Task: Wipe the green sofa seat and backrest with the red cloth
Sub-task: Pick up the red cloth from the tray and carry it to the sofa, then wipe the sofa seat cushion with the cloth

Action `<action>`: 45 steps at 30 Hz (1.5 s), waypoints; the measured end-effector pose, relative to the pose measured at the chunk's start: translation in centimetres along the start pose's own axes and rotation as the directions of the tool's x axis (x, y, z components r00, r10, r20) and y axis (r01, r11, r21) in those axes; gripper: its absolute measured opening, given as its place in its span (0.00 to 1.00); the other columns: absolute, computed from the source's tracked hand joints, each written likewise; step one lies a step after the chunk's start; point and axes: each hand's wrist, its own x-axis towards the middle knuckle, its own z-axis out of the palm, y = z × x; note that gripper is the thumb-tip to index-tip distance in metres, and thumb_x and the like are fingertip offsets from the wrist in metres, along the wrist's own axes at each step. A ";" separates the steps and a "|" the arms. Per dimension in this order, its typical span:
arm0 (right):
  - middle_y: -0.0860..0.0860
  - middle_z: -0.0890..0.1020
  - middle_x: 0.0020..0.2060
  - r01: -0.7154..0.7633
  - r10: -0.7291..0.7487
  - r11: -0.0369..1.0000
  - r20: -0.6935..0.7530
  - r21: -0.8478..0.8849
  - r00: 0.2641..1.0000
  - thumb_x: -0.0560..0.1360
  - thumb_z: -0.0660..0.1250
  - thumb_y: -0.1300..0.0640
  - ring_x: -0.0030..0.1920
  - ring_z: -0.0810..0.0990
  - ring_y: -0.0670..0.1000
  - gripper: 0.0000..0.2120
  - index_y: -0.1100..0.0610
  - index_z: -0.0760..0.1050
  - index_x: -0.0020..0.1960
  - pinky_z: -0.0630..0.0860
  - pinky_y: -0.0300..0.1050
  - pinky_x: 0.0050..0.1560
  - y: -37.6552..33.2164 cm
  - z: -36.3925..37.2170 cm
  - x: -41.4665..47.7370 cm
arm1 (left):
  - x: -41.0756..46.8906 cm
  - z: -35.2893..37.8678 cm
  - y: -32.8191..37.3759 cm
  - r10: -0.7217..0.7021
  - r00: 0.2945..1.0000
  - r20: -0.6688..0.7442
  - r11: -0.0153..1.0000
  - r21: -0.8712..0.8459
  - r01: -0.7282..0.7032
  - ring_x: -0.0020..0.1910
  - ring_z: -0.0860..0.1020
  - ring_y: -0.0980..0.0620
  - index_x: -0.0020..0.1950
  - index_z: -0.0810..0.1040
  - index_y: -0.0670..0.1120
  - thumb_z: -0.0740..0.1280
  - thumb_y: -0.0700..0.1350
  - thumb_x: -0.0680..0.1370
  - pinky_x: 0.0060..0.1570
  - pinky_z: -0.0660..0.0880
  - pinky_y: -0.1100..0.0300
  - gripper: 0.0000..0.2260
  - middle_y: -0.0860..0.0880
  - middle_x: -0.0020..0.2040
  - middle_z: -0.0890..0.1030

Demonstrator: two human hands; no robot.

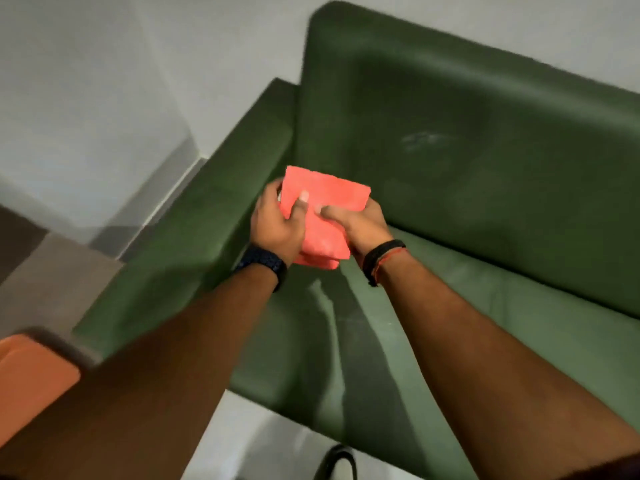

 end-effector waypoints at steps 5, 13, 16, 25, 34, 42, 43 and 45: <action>0.63 0.80 0.55 -0.044 0.044 0.999 -0.164 0.009 0.985 0.68 0.71 0.71 0.50 0.79 0.56 0.18 0.66 0.75 0.57 0.76 0.55 0.58 3.2 -12.3 -0.2 | -5.1 11.1 0.0 -0.030 0.979 0.202 0.999 0.025 0.025 0.56 0.76 0.44 0.63 0.72 0.44 0.66 0.49 0.73 0.57 0.72 0.50 0.20 0.43 0.58 0.79; 0.56 0.83 0.47 -0.033 -0.107 0.926 -0.344 -0.376 0.933 0.69 0.69 0.67 0.48 0.81 0.56 0.12 0.58 0.77 0.52 0.77 0.48 0.49 13.7 -19.6 -1.3 | -7.8 14.5 -11.0 0.097 0.881 0.463 0.910 0.317 -0.267 0.56 0.75 0.42 0.63 0.74 0.43 0.64 0.45 0.77 0.56 0.68 0.58 0.15 0.40 0.59 0.76; 0.55 0.83 0.46 -0.037 -0.346 0.706 -0.390 -0.707 0.853 0.69 0.65 0.61 0.46 0.81 0.60 0.14 0.48 0.71 0.51 0.74 0.47 0.39 17.4 -19.7 -1.6 | -6.3 12.8 -16.1 0.009 0.887 0.463 0.780 0.552 -0.295 0.68 0.66 0.42 0.70 0.68 0.46 0.59 0.48 0.79 0.65 0.65 0.50 0.19 0.44 0.70 0.69; 0.56 0.61 0.74 -0.082 -0.187 0.279 -0.138 -0.957 0.973 0.76 0.59 0.62 0.74 0.55 0.60 0.25 0.54 0.60 0.72 0.52 0.60 0.72 28.1 -15.9 -2.5 | -5.8 9.2 -24.7 -0.202 0.853 0.480 0.468 0.813 -0.347 0.76 0.43 0.47 0.75 0.41 0.55 0.48 0.50 0.81 0.71 0.47 0.37 0.24 0.53 0.78 0.44; 0.61 0.70 0.67 0.278 -0.297 0.224 0.207 -0.934 0.932 0.70 0.68 0.64 0.68 0.64 0.68 0.24 0.59 0.71 0.66 0.60 0.69 0.66 28.6 -11.5 -1.8 | -6.4 9.6 -25.3 -0.130 0.891 0.434 0.462 0.822 -0.333 0.76 0.44 0.47 0.75 0.43 0.56 0.47 0.51 0.81 0.71 0.46 0.37 0.24 0.55 0.78 0.46; 0.61 0.72 0.67 0.436 -0.275 0.163 0.384 -0.885 0.881 0.70 0.67 0.61 0.68 0.66 0.67 0.22 0.57 0.72 0.65 0.58 0.67 0.67 28.6 -11.9 -1.3 | -6.9 10.2 -25.9 -0.067 0.916 0.396 0.484 0.816 -0.317 0.76 0.47 0.46 0.76 0.47 0.55 0.48 0.52 0.80 0.70 0.44 0.36 0.24 0.53 0.78 0.50; 0.60 0.71 0.67 0.440 -0.281 0.142 0.390 -0.887 0.877 0.71 0.68 0.62 0.69 0.65 0.67 0.23 0.57 0.72 0.65 0.57 0.66 0.68 28.6 -13.6 -1.2 | -7.0 10.2 -26.0 -0.060 0.918 0.393 0.483 0.816 -0.318 0.76 0.47 0.46 0.76 0.47 0.54 0.48 0.52 0.80 0.70 0.44 0.36 0.24 0.53 0.78 0.50; 0.59 0.66 0.71 0.265 -0.280 0.210 0.202 -0.941 0.938 0.72 0.66 0.63 0.72 0.59 0.64 0.25 0.55 0.68 0.68 0.52 0.61 0.72 28.4 -15.4 -0.8 | -7.0 10.2 -26.1 -0.055 0.917 0.395 0.470 0.820 -0.326 0.76 0.47 0.46 0.76 0.47 0.54 0.47 0.52 0.80 0.70 0.45 0.35 0.23 0.53 0.78 0.50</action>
